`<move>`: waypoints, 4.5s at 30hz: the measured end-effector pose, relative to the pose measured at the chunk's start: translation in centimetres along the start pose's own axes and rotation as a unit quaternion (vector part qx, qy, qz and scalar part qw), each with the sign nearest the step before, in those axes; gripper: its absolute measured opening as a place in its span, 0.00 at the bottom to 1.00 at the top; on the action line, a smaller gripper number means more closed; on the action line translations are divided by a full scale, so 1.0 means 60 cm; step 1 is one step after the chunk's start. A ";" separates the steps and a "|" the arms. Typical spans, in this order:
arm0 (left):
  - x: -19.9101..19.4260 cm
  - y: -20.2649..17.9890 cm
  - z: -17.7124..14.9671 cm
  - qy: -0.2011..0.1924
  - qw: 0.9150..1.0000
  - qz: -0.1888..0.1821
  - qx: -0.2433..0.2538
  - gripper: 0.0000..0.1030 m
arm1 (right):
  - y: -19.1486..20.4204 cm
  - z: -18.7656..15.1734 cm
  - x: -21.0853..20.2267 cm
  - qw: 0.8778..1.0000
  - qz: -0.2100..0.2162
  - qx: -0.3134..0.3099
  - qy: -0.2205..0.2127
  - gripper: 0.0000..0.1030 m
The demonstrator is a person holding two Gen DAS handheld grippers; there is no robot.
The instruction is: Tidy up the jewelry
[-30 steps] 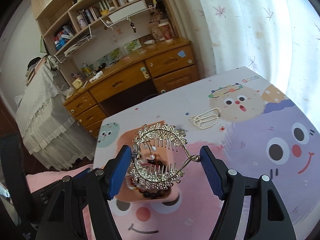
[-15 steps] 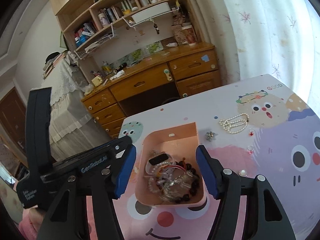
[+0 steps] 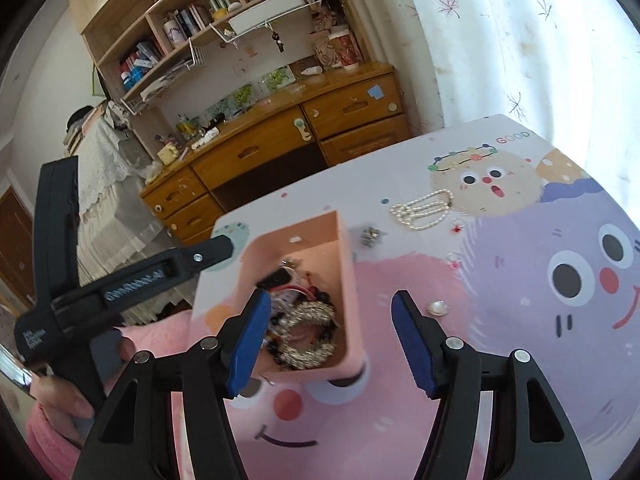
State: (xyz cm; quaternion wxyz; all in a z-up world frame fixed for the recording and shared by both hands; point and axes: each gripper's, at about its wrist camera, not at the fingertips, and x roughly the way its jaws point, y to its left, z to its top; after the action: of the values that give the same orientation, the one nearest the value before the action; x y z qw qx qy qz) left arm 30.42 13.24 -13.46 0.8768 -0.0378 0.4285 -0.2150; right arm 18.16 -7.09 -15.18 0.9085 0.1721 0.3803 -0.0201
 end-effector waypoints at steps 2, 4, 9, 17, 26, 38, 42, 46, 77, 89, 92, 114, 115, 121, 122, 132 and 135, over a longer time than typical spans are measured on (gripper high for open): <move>-0.001 -0.008 -0.002 0.006 1.000 -0.001 0.001 0.53 | -0.014 0.001 -0.002 1.000 -0.002 -0.015 0.002 0.62; -0.002 -0.023 -0.007 0.011 1.000 -0.001 0.004 0.54 | -0.028 0.005 -0.004 0.999 -0.006 -0.034 0.002 0.62; -0.006 -0.076 -0.020 0.017 1.000 0.001 0.011 0.58 | -0.082 0.024 -0.005 0.997 0.004 -0.080 0.012 0.62; -0.009 -0.175 -0.040 0.016 1.000 0.017 -0.022 0.58 | -0.168 0.096 -0.012 0.985 0.035 -0.167 0.025 0.64; 0.027 -0.287 -0.073 0.015 0.999 0.039 -0.026 0.58 | -0.243 0.147 0.007 0.938 0.082 -0.335 0.040 0.66; 0.164 -0.329 -0.119 0.056 0.993 0.102 0.000 0.58 | -0.295 0.132 0.128 0.890 0.138 -0.428 0.081 0.60; 0.198 -0.327 -0.124 0.061 0.992 0.112 -0.003 0.58 | -0.295 0.120 0.175 0.884 0.157 -0.428 0.102 0.50; 0.222 -0.329 -0.127 0.068 0.990 0.123 0.002 0.54 | -0.280 0.110 0.210 0.878 0.173 -0.433 0.108 0.43; 0.226 -0.324 -0.146 0.065 0.986 0.153 0.004 0.16 | -0.227 0.076 0.263 0.853 0.175 -0.471 0.141 0.11; 0.174 -0.327 -0.154 0.046 0.986 0.159 -0.003 0.16 | -0.232 0.077 0.250 0.869 0.162 -0.447 0.137 0.08; 0.156 -0.330 -0.154 0.038 0.986 0.161 -0.002 0.16 | -0.232 0.076 0.241 0.873 0.159 -0.442 0.136 0.08; 0.028 -0.250 -0.168 0.054 0.988 0.143 -0.014 0.16 | -0.160 0.052 0.130 0.938 0.167 -0.260 0.158 0.08; 0.022 -0.240 -0.167 0.054 0.988 0.142 -0.012 0.16 | -0.153 0.050 0.128 0.941 0.166 -0.249 0.158 0.08; -0.016 -0.176 -0.156 0.050 0.991 0.122 -0.004 0.16 | -0.098 0.036 0.103 0.956 0.164 -0.195 0.146 0.08; -0.023 -0.166 -0.153 0.049 0.992 0.120 0.001 0.16 | -0.088 0.034 0.098 0.958 0.164 -0.188 0.140 0.08; -0.070 -0.087 -0.109 0.035 0.995 0.086 0.037 0.16 | 0.009 0.030 0.054 0.975 0.157 -0.135 0.085 0.08; -0.072 -0.071 -0.093 0.030 0.996 0.074 0.047 0.16 | 0.023 0.033 0.047 0.979 0.149 -0.117 0.072 0.08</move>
State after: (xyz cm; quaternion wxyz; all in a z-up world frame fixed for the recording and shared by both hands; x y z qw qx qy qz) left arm 22.32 11.82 -12.76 0.8780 0.0417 0.4453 -0.1704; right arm 21.74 -6.15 -15.47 0.8853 0.1203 0.4145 0.1731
